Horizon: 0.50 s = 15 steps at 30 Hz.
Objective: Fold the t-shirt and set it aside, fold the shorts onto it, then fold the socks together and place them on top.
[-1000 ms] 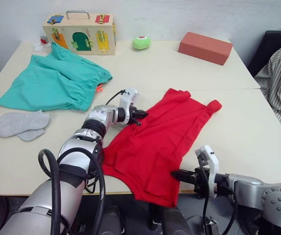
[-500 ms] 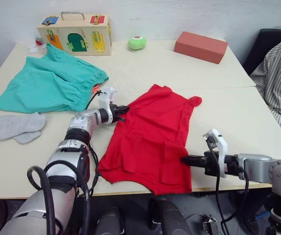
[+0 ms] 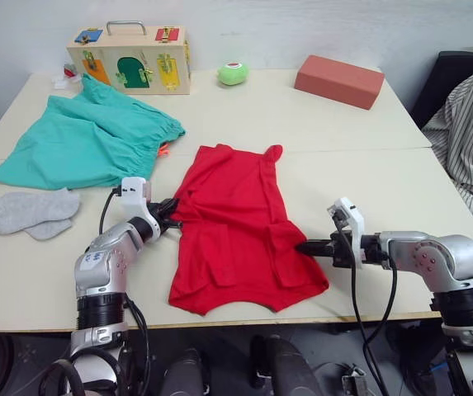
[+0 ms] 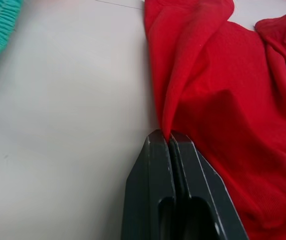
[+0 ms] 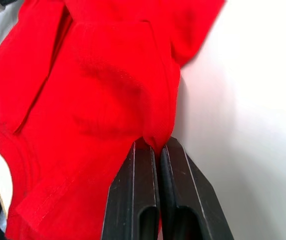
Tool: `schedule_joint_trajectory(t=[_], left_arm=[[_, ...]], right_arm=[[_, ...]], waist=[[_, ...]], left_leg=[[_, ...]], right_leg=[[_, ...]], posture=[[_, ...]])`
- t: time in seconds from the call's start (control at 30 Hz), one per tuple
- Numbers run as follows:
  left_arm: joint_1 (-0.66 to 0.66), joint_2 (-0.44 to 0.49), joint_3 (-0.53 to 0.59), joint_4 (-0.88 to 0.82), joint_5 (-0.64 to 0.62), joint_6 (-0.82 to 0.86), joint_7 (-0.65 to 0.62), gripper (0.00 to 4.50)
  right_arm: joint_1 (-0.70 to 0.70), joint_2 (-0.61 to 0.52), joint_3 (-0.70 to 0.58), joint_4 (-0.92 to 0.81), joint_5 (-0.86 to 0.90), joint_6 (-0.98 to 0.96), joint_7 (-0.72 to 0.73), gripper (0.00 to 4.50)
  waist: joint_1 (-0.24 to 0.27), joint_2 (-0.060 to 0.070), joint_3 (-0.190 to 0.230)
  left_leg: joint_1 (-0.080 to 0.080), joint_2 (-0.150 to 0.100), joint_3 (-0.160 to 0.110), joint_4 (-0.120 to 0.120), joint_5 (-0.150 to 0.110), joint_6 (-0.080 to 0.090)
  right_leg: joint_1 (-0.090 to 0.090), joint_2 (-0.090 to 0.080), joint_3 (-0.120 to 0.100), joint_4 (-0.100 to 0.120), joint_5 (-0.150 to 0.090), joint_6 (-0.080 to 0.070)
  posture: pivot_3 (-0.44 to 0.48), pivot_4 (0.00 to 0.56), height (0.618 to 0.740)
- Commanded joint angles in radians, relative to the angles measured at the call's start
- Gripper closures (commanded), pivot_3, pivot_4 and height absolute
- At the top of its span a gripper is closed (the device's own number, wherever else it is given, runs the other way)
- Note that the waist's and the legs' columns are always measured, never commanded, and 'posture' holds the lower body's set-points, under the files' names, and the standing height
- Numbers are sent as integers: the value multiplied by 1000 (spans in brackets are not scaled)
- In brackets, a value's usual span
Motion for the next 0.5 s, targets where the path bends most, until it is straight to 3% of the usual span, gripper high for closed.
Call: schedule_joint_trajectory(t=[0.03,0.17,0.2,0.27,0.4,0.5], left_arm=[[17,67,-33,-33,-9,-56,-84,4492],[57,211,-124,-41,33,-125,-230,3547],[74,254,-131,-67,15,-126,-288,3232],[101,326,-138,-101,0,-144,-365,2605],[191,478,-156,-137,43,-253,-492,1354],[260,565,-175,-115,108,-479,-579,406]], right_arm=[[2,-24,-33,-27,26,5,68,4500],[78,-103,-101,-150,129,12,227,3440],[97,-96,-136,-157,101,-42,191,3083],[144,-101,-175,-168,20,-188,176,2385],[267,-179,-229,-159,-83,-436,300,981],[340,-205,-227,-81,-262,-848,400,2]], waist=[[1,0,0],[1,0,0],[1,0,0],[-2,0,0],[0,0,0],[1,0,0]], left_leg=[[0,0,0,0,0,0],[-1,0,-1,-1,0,0],[-1,0,-1,-2,0,0],[-1,1,-1,-2,-1,0],[0,0,-1,-3,-2,-1],[0,0,-1,-3,-3,-1]], right_leg=[[0,0,0,0,0,0],[0,0,-1,-2,0,-1],[0,0,-1,-2,0,-1],[0,0,-1,-3,0,-1],[0,0,-2,-4,-1,-1],[0,0,-2,-5,-1,-1]], posture=[[0,150,740],[0,150,740],[0,150,740],[0,150,740],[0,150,740],[0,150,740]])
